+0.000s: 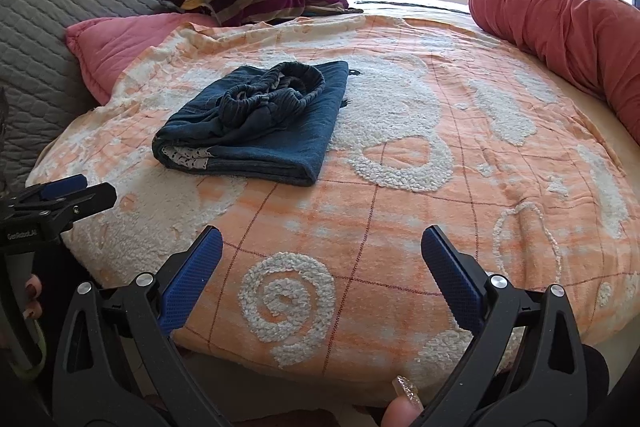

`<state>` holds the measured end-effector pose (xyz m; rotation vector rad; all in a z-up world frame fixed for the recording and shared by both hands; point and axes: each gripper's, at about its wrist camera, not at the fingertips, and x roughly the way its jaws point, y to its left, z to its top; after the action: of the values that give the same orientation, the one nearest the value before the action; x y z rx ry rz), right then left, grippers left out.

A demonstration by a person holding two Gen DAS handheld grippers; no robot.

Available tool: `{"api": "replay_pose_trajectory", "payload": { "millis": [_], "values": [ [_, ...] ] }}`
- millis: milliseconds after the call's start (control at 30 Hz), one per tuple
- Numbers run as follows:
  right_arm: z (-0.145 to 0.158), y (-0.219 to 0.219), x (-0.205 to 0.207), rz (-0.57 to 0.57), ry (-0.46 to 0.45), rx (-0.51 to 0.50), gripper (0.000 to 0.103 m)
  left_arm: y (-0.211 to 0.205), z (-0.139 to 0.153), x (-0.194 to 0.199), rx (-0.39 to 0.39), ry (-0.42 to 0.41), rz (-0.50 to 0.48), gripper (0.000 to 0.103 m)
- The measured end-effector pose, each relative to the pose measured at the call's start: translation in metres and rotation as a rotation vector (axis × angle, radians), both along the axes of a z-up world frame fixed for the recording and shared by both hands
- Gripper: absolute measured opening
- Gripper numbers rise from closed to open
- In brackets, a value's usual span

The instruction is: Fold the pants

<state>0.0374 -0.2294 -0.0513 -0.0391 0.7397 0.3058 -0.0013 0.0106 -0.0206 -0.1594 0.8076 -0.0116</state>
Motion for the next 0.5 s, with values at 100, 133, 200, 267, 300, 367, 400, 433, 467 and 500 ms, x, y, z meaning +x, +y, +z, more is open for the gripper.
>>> {"api": "replay_pose_trajectory", "payload": {
  "millis": [100,133,200,267,300,367,400,433,467,500],
  "values": [
    [0.0001,-0.0005,-0.0002,-0.004,0.000,-0.002,0.094,-0.0008,-0.0006,0.0005,0.003,0.001,-0.001,0.099],
    [0.0003,-0.0009,0.0001,-0.005,0.000,-0.002,0.094,-0.0010,-0.0011,0.0010,0.007,0.004,-0.001,0.099],
    [0.0001,-0.0010,0.0004,-0.007,0.001,-0.006,0.094,-0.0019,-0.0031,0.0023,0.012,0.012,-0.008,0.099],
    [-0.0004,-0.0007,0.0007,-0.009,0.003,-0.010,0.094,-0.0019,-0.0046,0.0030,0.006,0.014,-0.013,0.099],
    [-0.0007,-0.0004,0.0003,-0.010,0.003,-0.013,0.094,-0.0019,-0.0053,0.0034,0.003,0.015,-0.017,0.099],
    [-0.0008,0.0001,0.0007,-0.014,0.004,-0.018,0.094,-0.0016,-0.0059,0.0041,-0.001,0.017,-0.021,0.099],
    [-0.0010,0.0000,0.0011,-0.016,0.004,-0.021,0.094,-0.0015,-0.0059,0.0043,-0.001,0.017,-0.021,0.099],
    [-0.0012,0.0007,0.0014,-0.019,0.004,-0.023,0.094,-0.0011,-0.0057,0.0041,-0.003,0.013,-0.023,0.099],
    [-0.0014,0.0008,0.0015,-0.022,0.005,-0.026,0.094,-0.0013,-0.0059,0.0044,-0.004,0.012,-0.023,0.099],
    [-0.0018,0.0007,0.0018,-0.024,0.006,-0.027,0.094,-0.0009,-0.0056,0.0046,-0.003,0.010,-0.022,0.099]
  ]
}}
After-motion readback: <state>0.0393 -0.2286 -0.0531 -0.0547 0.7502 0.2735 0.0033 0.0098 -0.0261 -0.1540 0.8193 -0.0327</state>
